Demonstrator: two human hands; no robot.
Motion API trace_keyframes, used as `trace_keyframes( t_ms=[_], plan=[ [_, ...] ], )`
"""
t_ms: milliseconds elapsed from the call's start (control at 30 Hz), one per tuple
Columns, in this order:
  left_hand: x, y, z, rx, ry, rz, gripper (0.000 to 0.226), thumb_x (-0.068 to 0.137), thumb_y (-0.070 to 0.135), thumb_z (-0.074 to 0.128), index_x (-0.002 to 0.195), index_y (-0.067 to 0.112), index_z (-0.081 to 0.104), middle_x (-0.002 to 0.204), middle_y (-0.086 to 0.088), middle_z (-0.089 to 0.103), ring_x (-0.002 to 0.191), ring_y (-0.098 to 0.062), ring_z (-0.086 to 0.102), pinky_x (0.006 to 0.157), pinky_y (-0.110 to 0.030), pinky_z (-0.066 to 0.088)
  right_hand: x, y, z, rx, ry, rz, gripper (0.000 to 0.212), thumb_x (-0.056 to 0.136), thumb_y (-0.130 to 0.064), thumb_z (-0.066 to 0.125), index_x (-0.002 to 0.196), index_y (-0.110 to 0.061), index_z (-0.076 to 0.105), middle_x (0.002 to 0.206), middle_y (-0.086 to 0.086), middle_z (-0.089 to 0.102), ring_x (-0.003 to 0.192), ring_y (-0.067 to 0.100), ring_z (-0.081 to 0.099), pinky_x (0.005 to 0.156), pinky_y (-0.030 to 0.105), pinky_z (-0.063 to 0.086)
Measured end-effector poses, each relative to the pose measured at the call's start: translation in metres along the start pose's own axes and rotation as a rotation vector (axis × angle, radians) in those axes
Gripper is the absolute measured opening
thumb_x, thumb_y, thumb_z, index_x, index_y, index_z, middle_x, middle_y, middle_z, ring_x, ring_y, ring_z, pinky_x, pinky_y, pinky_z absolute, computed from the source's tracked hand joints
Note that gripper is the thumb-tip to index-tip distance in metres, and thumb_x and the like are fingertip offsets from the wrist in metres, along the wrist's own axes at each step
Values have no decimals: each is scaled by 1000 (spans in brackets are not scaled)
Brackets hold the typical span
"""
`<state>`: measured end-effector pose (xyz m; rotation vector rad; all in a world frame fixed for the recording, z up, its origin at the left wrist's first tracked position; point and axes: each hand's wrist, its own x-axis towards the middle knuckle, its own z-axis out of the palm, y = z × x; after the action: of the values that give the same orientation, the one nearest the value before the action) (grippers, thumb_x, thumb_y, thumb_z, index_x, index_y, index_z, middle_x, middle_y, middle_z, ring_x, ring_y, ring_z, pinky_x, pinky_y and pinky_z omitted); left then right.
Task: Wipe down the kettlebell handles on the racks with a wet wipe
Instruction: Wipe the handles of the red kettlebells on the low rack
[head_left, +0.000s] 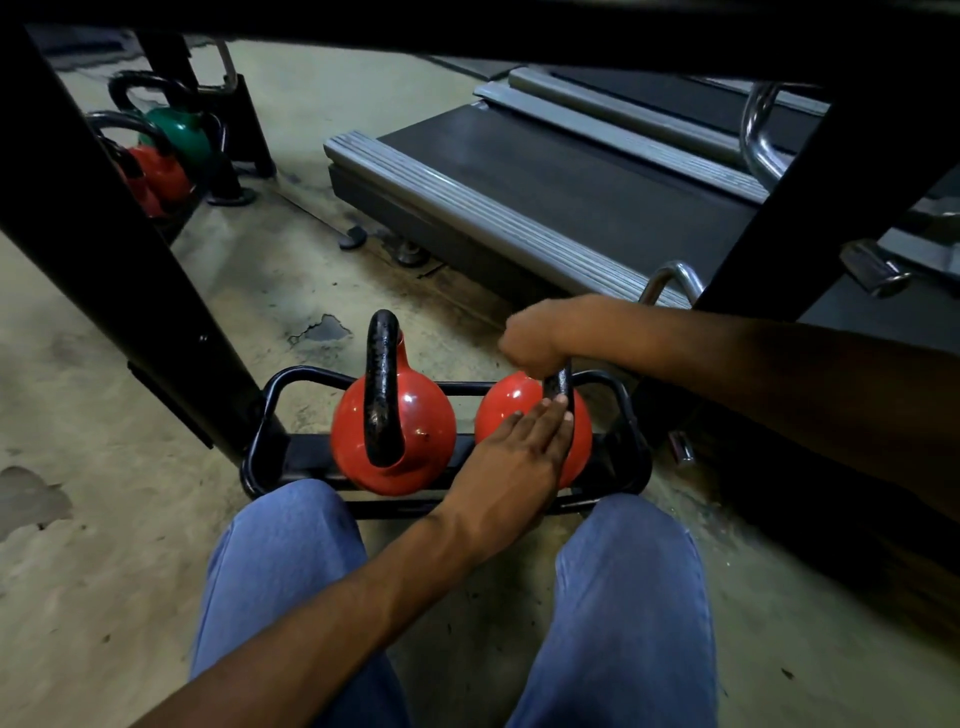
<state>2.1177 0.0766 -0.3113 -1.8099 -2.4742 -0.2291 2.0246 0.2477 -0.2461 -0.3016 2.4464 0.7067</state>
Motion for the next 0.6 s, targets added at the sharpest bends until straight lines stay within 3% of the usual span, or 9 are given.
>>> trace_keyframes(
  t_ms=[100,200,300,367,433,500,600],
  plan=[
    [0,1,0,11,-8,-5,78,95,25,62,157,3,20,165,-20,13,152,-32,20,121,-47,29,0,-3,6,38,-131,9,21,91,-33,55,73,-22,59,84,0,66,80,25,70,88,46,59],
    [-3,2,1,-2,4,-13,80,95,25,62,158,3,17,166,-20,9,152,-32,17,122,-46,27,-3,3,10,69,-65,-22,24,96,-36,48,78,-25,59,83,-5,63,96,22,68,113,51,40],
    [-8,1,3,-58,-2,0,85,94,24,62,159,6,11,167,-17,1,154,-29,11,124,-44,21,-26,10,23,254,145,-54,30,92,-39,40,81,-24,63,90,-2,67,93,22,66,104,51,47],
    [-10,-1,5,-113,18,0,86,92,24,63,160,7,12,167,-15,5,154,-27,13,123,-43,23,-46,4,49,483,413,25,24,91,-32,47,91,-19,68,97,-1,65,94,20,64,92,42,52],
    [-10,-4,5,-149,45,3,81,92,25,62,159,8,19,167,-14,12,152,-26,20,122,-42,26,-66,-22,82,773,785,174,18,95,-19,53,104,-16,69,107,0,66,102,19,63,90,35,50],
    [-9,-8,3,-167,76,7,74,95,27,59,158,9,24,166,-12,17,151,-25,24,123,-38,23,-73,-63,112,1143,1108,454,18,97,-13,57,109,-16,71,108,-2,71,102,14,66,92,28,51],
    [-3,-15,-3,-176,100,33,68,97,27,55,157,10,28,165,-10,22,151,-22,24,124,-35,21,-50,-93,116,1807,1107,744,17,96,-17,58,89,-18,73,83,-3,74,79,11,70,77,33,55]
  ],
)
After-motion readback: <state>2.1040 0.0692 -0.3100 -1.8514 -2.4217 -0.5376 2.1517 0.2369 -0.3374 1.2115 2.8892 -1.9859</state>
